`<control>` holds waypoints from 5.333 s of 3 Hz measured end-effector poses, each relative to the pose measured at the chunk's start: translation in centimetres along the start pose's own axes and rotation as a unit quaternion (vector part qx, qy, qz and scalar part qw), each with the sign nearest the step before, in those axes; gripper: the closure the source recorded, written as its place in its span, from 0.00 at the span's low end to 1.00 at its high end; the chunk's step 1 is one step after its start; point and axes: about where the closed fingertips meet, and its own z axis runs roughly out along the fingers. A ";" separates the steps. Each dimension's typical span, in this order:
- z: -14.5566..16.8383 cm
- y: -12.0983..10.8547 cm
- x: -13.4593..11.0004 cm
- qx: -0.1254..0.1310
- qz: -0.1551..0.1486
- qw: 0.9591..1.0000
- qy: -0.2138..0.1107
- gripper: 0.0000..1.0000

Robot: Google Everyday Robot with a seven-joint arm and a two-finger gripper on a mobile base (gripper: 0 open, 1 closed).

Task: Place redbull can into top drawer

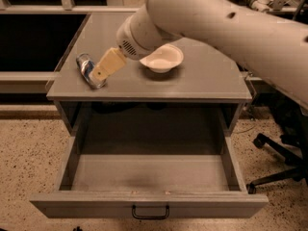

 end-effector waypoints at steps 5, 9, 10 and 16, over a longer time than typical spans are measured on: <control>10.4 2.7 -2.4 -0.054 -0.002 0.999 0.004 0.00; 15.6 2.4 -0.1 -0.079 0.037 0.996 0.032 0.00; 16.3 2.3 0.9 -0.080 0.049 0.995 0.038 0.19; 15.7 2.1 0.3 -0.080 0.049 0.995 0.038 1.00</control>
Offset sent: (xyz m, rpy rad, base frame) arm 0.0193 0.1027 -0.0663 -0.0077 0.0941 0.1305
